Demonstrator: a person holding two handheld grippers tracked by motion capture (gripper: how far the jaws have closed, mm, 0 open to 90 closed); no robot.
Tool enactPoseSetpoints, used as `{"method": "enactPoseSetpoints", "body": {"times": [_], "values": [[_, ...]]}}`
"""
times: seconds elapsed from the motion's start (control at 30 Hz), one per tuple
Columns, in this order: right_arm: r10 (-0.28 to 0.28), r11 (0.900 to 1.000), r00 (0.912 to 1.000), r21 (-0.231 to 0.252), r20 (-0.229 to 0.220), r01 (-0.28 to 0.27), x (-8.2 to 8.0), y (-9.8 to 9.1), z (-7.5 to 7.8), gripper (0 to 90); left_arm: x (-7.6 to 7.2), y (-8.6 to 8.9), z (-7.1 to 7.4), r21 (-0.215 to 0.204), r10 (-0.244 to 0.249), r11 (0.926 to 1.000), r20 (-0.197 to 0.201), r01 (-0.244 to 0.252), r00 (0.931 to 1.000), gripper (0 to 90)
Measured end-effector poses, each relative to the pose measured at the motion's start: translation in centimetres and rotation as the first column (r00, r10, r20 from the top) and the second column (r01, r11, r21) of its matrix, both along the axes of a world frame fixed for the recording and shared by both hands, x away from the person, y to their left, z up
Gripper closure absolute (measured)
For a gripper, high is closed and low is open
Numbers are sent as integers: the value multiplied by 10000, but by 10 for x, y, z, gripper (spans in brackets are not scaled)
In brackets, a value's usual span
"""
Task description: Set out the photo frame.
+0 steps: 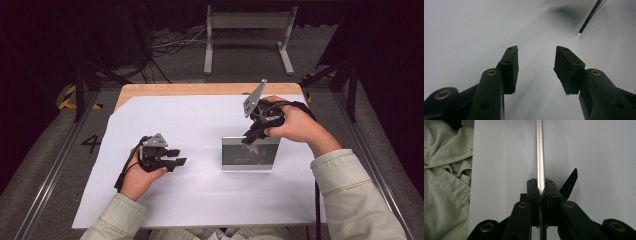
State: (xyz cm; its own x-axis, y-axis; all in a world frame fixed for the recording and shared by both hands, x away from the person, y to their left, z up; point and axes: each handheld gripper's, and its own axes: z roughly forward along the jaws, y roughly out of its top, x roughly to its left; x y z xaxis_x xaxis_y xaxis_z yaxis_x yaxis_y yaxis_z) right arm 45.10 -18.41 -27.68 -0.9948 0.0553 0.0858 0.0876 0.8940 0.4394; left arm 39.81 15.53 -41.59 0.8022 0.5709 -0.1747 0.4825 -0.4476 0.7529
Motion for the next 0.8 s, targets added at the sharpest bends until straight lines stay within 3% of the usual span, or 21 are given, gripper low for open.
{"method": "enactPoseSetpoints", "body": {"times": [0.5, 0.8], "values": [[-228, 9997, 9997, -33, -39, 227, 9, -8, -12, 842, 1, 0, 0, 24, -37, 10000, 0, 37, 10000, 549], [-128, 9998, 9990, -159, 438, 135, 10, -10, -13, 820, 1, -1, 0, 68, -73, 10000, 11, 73, 10000, 549]]}}
